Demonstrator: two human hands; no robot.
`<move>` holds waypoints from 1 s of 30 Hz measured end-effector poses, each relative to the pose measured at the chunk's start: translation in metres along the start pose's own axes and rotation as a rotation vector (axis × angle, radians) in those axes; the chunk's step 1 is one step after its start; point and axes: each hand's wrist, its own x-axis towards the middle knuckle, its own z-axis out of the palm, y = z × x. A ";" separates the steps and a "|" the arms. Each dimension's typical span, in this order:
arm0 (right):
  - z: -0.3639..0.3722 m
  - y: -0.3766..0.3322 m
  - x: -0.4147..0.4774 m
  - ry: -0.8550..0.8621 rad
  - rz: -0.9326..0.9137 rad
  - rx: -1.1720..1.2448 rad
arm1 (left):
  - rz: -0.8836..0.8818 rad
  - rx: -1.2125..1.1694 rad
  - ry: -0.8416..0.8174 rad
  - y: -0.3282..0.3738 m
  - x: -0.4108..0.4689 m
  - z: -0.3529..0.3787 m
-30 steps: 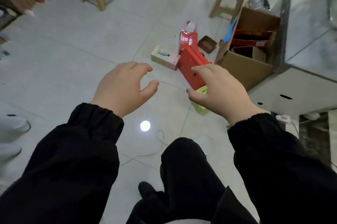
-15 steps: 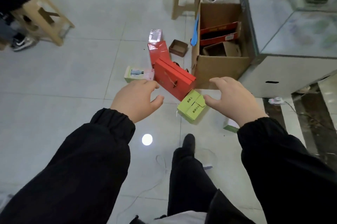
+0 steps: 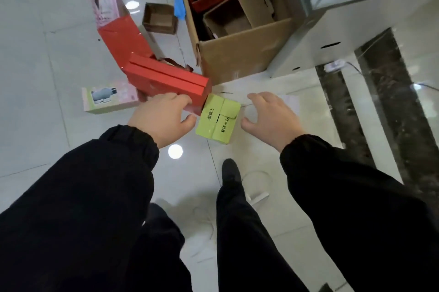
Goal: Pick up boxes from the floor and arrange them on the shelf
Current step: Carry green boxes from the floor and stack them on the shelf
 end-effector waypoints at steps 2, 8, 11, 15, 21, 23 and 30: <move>0.028 0.003 0.018 -0.020 0.056 0.059 | 0.023 -0.032 -0.039 -0.010 0.028 0.022; 0.134 0.028 0.066 -0.046 0.264 0.336 | 0.000 -0.232 -0.151 -0.055 0.116 0.127; 0.198 0.053 0.093 -0.040 0.394 0.446 | 0.005 -0.245 -0.207 -0.082 0.159 0.200; 0.303 0.094 0.131 -0.076 0.513 0.569 | -0.082 -0.329 -0.278 -0.125 0.201 0.316; 0.465 0.152 0.188 -0.133 0.662 0.739 | -0.337 -0.675 -0.324 -0.145 0.268 0.463; 0.501 0.160 0.204 -0.190 0.640 0.792 | -0.341 -0.725 -0.342 -0.145 0.283 0.496; 0.515 0.149 0.205 -0.011 0.552 1.193 | -0.216 -0.891 -0.275 -0.134 0.270 0.508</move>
